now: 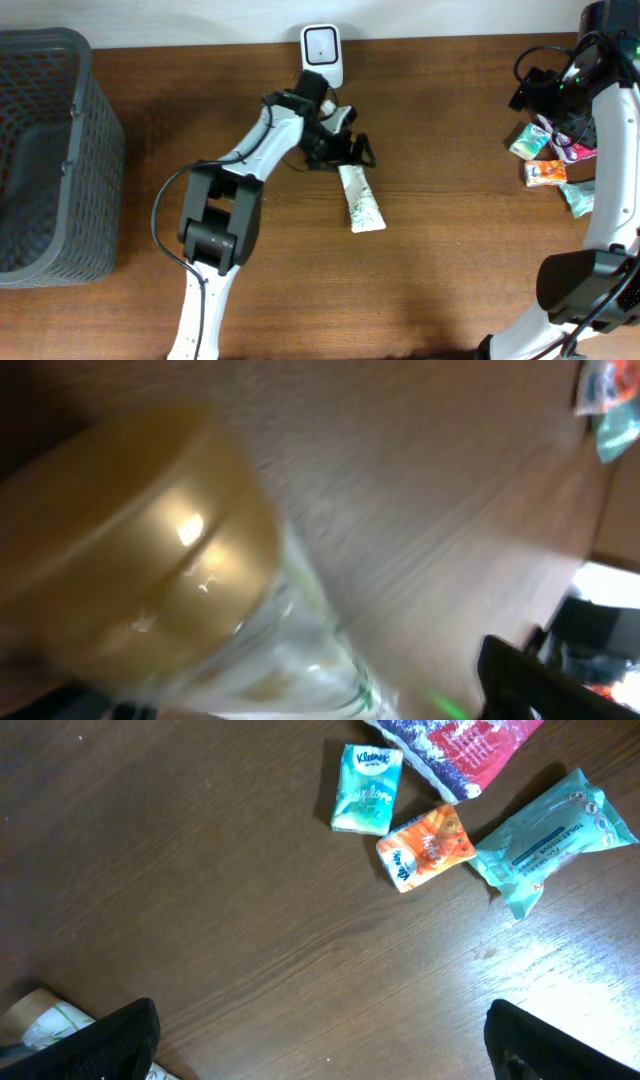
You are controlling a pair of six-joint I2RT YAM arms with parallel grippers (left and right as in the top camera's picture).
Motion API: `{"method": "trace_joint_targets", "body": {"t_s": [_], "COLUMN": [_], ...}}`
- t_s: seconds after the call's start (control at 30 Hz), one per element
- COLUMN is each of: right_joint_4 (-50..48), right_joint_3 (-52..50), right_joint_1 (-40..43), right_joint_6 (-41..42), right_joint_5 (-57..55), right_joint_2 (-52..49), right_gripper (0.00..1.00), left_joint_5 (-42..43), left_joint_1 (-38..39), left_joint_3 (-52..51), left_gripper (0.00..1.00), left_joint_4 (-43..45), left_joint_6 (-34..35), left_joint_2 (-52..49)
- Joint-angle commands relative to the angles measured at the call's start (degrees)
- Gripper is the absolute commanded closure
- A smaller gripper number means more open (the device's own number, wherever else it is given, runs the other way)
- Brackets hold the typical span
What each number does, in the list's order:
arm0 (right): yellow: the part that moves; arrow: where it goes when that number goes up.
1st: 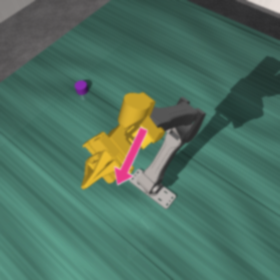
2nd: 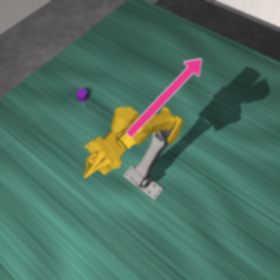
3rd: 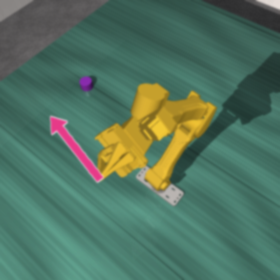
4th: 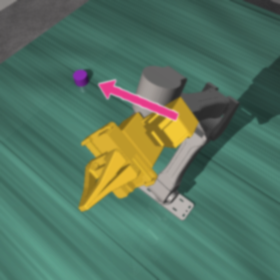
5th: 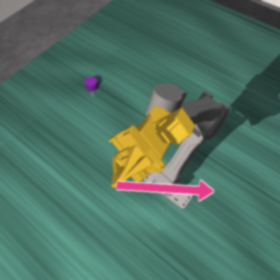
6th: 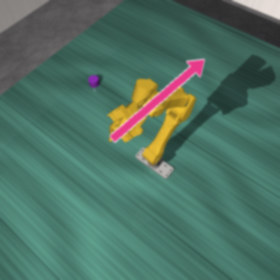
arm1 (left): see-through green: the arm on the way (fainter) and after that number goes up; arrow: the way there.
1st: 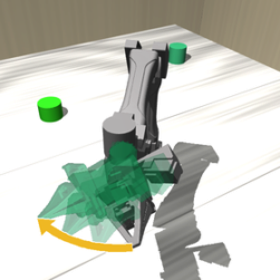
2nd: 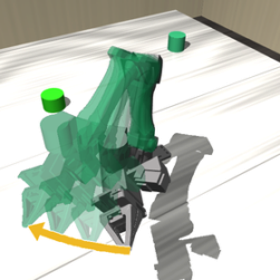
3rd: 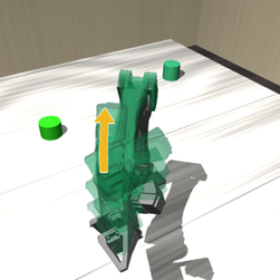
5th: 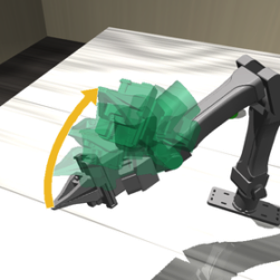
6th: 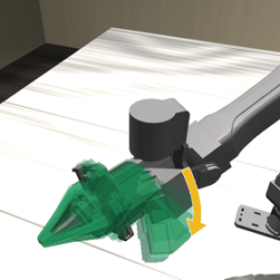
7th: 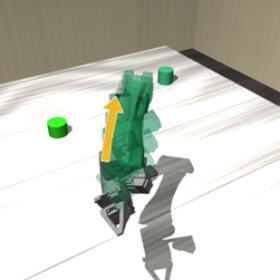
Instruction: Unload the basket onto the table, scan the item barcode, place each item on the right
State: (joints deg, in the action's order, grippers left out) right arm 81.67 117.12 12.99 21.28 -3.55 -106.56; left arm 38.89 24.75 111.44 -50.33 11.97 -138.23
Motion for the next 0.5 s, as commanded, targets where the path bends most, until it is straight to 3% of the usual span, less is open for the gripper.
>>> {"method": "trace_joint_targets", "body": {"t_s": [0.0, 0.03, 0.1, 0.23, 0.33, 0.47], "right_joint_4": [-0.02, -0.02, -0.02, -0.02, -0.02, -0.02], "right_joint_3": [0.17, 0.17, 0.17, 0.17, 0.17, 0.17], "right_joint_1": [0.15, 0.15, 0.15, 0.15, 0.15, 0.15], "right_joint_6": [0.66, 0.66, 0.66, 0.66, 0.66, 0.66], "right_joint_5": [0.09, 0.09, 0.11, 0.09, 0.09, 0.11], "right_joint_2": [-0.09, -0.09, -0.09, -0.09, -0.09, -0.09], "right_gripper": [0.01, 0.01, 0.01, 0.01, 0.01, 0.01], "left_joint_5": [-4.42, -4.42, -5.55, -8.57, -10.25, -30.84], "left_joint_1": [2.97, 2.99, 2.95, 2.75, 1.77, 0.87], "left_joint_3": [-1.57, -1.57, -1.57, 0.42, 7.78, 23.32], "left_gripper": [0.30, 0.47, 0.67, 0.98, 1.00, 1.00], "left_joint_4": [1.84, 2.32, 2.43, 0.09, -8.33, -24.15], "left_joint_6": [3.89, 3.89, 3.85, 2.21, -2.34, -2.45], "left_joint_2": [-3.85, -4.44, -5.14, -5.09, -5.05, -5.01]}}
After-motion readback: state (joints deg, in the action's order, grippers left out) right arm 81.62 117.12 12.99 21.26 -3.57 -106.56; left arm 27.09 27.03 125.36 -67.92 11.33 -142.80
